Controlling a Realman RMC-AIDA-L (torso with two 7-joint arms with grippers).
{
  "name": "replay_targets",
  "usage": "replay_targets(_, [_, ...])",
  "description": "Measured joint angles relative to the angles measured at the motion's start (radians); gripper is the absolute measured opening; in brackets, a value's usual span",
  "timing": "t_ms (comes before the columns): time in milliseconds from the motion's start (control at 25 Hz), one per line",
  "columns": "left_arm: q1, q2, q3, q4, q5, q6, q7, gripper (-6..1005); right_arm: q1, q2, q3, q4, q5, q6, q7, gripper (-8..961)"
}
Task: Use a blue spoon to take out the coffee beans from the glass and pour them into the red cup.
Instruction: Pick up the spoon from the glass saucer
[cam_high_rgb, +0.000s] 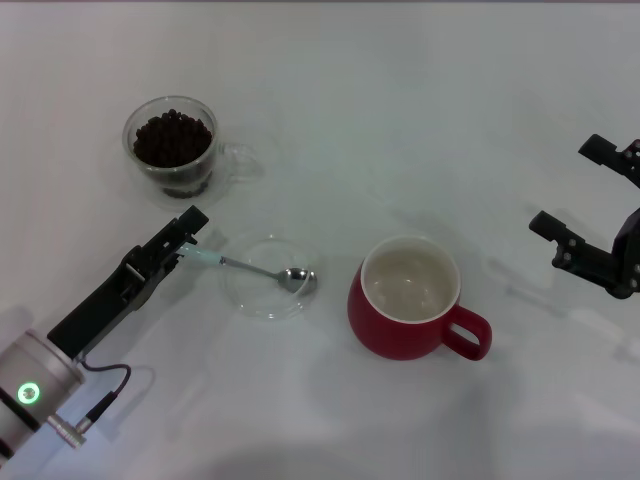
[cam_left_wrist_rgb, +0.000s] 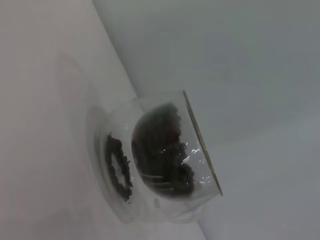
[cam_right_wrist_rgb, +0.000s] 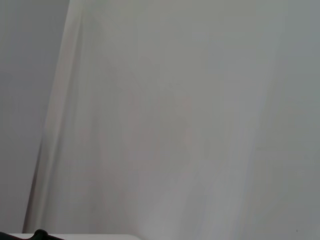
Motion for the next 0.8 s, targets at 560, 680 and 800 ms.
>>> replay_targets(560, [0.013, -0.001, -0.009, 0.002, -0.009, -0.042, -0.005, 304, 0.004, 0.000, 0.000, 0.000, 0.009, 0.005, 0.000, 876])
replay_targets(680, [0.008, -0.002, -0.009, 0.002, -0.009, -0.048, -0.009, 205, 0.004, 0.000, 0.000, 0.000, 0.009, 0.005, 0.000, 876])
replay_targets(800, [0.005, -0.002, -0.009, 0.002, -0.009, -0.052, -0.011, 126, 0.004, 0.000, 0.000, 0.000, 0.009, 0.005, 0.000, 876])
